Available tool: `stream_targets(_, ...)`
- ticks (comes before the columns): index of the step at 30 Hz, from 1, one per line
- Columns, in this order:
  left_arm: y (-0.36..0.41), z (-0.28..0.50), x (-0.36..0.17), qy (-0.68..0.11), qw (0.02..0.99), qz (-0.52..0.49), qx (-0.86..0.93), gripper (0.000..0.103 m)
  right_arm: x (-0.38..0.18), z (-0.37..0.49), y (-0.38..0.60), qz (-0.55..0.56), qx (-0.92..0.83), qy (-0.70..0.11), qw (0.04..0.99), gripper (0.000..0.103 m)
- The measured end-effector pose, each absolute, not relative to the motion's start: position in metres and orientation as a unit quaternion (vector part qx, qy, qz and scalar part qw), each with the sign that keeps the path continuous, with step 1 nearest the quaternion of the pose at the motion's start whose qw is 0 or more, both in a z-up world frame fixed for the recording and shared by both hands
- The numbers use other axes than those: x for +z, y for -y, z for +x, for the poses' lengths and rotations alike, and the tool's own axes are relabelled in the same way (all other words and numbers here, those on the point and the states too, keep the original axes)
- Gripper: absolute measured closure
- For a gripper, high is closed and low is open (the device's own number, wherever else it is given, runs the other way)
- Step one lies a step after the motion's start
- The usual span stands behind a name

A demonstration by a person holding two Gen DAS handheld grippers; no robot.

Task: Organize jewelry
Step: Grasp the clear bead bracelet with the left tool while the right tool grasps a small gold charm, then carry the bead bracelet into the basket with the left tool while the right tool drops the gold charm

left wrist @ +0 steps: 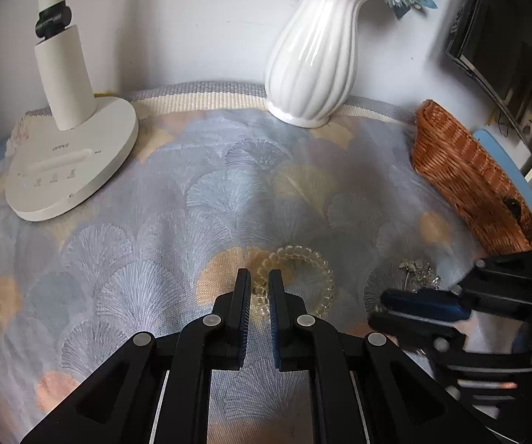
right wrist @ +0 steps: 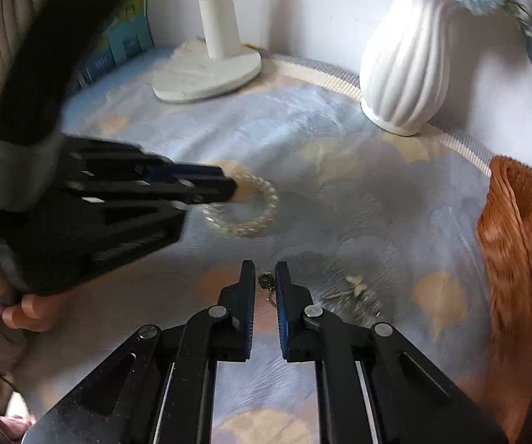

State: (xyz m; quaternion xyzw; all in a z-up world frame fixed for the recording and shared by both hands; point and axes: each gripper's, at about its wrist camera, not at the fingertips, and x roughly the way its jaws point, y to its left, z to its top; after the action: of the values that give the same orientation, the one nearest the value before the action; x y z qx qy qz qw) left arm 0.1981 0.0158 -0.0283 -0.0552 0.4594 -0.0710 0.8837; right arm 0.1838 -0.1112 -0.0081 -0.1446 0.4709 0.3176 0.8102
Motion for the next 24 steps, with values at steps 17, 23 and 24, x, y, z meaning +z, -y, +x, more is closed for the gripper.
stream_targets(17, -0.003, 0.184, -0.018, -0.438, 0.885, -0.073, -0.135, 0.094, 0.031, 0.138, 0.194, 0.000, 0.306, -0.481, 0.822, 0.091)
stream_targets(23, -0.006, 0.171, -0.001, -0.410, 0.884, -0.114, -0.195, 0.094, 0.045, 0.120, 0.229, 0.008, 0.268, -0.475, 0.838, 0.091)
stream_targets(24, -0.005, 0.171, 0.001, -0.408, 0.884, -0.113, -0.198, 0.094, 0.048, 0.118, 0.235, 0.008, 0.262, -0.474, 0.841, 0.091)
